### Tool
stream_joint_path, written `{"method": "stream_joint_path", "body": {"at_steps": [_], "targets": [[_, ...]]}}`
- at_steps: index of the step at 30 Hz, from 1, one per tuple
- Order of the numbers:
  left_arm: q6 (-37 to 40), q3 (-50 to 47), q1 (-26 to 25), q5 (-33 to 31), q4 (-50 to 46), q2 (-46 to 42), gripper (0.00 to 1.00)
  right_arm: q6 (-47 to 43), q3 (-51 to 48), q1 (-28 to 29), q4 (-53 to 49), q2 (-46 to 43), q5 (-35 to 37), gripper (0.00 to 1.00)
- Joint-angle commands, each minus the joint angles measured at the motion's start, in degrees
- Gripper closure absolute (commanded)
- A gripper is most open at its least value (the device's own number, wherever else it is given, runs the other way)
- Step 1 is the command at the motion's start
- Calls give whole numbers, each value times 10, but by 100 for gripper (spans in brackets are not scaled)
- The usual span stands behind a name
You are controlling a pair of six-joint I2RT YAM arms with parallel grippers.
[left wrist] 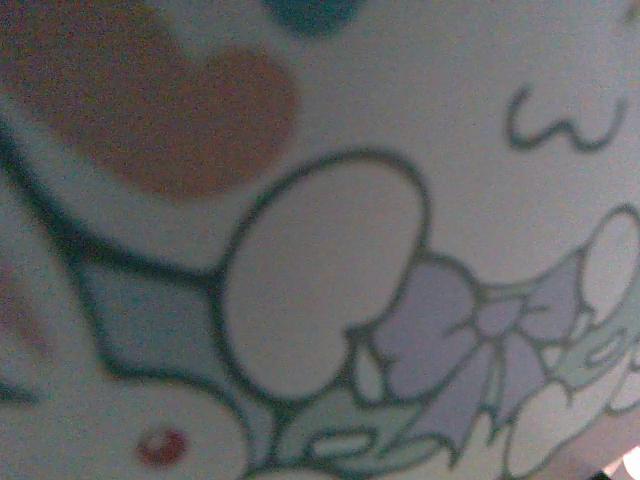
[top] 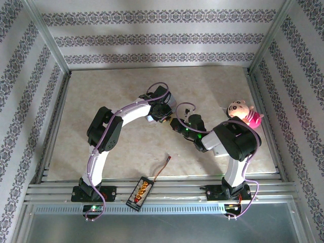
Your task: Unlock the padlock with the key
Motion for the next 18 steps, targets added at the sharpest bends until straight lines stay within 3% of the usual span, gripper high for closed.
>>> {"method": "stream_joint_path", "body": {"at_steps": [1,18], "targets": [[-8,-14,-32,107,-18,7,99,-5,38,-9,58,7,23,100],[-7,-17,-34,115,-12,11,99,-13,48,-15,54,5,10,100]]}}
